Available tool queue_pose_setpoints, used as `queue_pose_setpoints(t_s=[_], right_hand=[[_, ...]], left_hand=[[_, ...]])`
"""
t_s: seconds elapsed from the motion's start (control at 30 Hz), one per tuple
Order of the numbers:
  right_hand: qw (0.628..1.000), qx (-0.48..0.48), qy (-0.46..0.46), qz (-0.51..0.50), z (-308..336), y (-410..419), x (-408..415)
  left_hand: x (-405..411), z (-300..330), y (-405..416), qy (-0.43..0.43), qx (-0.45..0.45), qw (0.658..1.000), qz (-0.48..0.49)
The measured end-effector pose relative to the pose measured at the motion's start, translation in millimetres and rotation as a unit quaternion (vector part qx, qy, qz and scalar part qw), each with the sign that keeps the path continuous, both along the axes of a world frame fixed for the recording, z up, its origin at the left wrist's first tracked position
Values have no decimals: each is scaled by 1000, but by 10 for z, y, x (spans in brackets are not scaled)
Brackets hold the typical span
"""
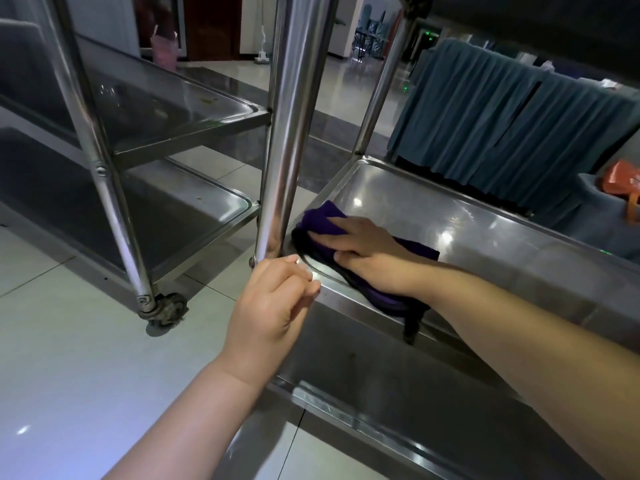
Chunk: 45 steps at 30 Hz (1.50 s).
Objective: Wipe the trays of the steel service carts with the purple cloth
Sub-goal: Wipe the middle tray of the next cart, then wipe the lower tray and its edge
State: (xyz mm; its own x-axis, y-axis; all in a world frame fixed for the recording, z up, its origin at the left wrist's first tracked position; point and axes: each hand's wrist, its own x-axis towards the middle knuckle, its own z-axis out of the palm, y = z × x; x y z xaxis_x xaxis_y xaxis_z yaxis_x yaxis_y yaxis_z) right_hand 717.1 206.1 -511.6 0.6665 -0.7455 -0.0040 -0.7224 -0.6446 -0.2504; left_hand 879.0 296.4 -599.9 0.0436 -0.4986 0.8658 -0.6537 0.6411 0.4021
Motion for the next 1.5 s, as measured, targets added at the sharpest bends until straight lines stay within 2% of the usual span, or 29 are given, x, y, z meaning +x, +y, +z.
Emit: queue_pose_setpoints(t_s=[0.2,0.27,0.4,0.5,0.57,0.67,0.73,0.8,0.9,0.97,1.13,1.33,1.4,1.5], right_hand=[[995,67,-70,-8,26,426,-197],[996,55,-68,-30,10,554,-342],[994,-84,-6,-66,-48,951,-749],[957,-278,61,-51,-239,1334,-992],[928,-368,58,-25,-427,1556,-1053],[909,-413,18,51,-755,1750,-998],[919,-388,1,69,-1026,1724,-912],[938,-342,24,59,-1393,1564,-839],[971,-210,110,0,-1901,1228,-677],[985,-115,124,-35,-2101,1014,-484],[996,68,49,-19,-2565,678,10],[997,70,45,-7,-2733,377,-175],[997,53,45,-46,-2761,312,-296],[990,49,25,-126,-2835,238,-634]], left_hand=[[-28,-61,17,7,2,1000,11],[-35,-55,49,5,15,1000,17],[-83,-21,84,1,37,999,34],[-109,-20,112,-18,42,998,47],[-115,-75,182,-29,43,996,69],[-114,-254,326,-24,52,992,110],[-95,-432,398,-33,84,989,115],[-47,-632,443,-57,131,983,112],[2,-892,492,-80,230,963,111],[10,-1065,510,-83,299,943,115],[26,-1509,440,-139,405,899,95],[-102,-1866,237,-149,417,895,49],[-119,-1958,188,-199,395,896,36],[-126,-2030,156,-292,379,877,44]])
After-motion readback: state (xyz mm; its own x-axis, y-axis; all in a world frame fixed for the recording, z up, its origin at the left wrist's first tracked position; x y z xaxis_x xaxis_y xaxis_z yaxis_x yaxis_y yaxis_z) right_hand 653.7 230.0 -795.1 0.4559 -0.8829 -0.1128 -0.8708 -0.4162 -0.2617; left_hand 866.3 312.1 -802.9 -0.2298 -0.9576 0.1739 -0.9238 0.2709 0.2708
